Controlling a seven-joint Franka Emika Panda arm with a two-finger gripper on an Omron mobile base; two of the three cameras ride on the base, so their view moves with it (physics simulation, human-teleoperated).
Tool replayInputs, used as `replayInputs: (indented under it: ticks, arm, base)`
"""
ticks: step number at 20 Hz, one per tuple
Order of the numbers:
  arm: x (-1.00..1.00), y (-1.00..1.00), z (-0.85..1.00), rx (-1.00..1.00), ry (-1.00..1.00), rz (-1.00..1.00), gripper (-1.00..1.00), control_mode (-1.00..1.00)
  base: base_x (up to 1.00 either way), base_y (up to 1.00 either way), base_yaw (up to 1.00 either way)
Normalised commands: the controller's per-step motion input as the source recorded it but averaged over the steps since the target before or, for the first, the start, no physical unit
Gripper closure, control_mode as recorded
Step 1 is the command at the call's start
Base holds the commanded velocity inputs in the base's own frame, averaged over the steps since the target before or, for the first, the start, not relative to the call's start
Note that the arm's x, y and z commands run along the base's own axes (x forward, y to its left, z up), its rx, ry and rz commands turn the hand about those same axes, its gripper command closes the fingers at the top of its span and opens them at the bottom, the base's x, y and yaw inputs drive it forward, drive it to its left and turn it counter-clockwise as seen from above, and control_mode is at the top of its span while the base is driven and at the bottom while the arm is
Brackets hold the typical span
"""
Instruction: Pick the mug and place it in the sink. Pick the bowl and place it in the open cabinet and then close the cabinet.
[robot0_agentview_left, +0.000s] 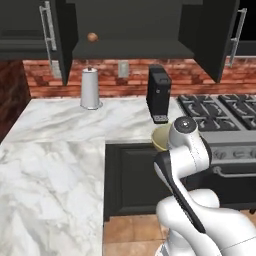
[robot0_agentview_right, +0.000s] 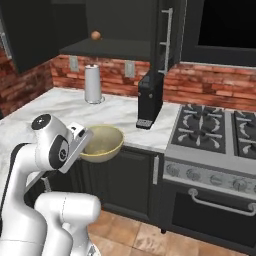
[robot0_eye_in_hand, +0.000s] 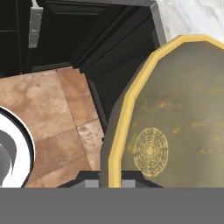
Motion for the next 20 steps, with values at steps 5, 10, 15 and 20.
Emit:
replayInputs:
  ticks: [5, 10, 15, 20]
  arm:
    - [0.00, 0.00, 0.00, 0.00, 0.00, 0.00, 1.00, 1.00]
    - [0.00, 0.00, 0.00, 0.00, 0.00, 0.00, 1.00, 1.00]
    - [0.00, 0.00, 0.00, 0.00, 0.00, 0.00, 1.00, 1.00]
    - [0.00, 0.00, 0.00, 0.00, 0.00, 0.00, 1.00, 1.00]
  base:
    - [0.59, 0.00, -0.02]
    - [0.67, 0.09, -0.07]
    - [0.54, 0.19, -0.07]
    - [0.10, 0.59, -0.05]
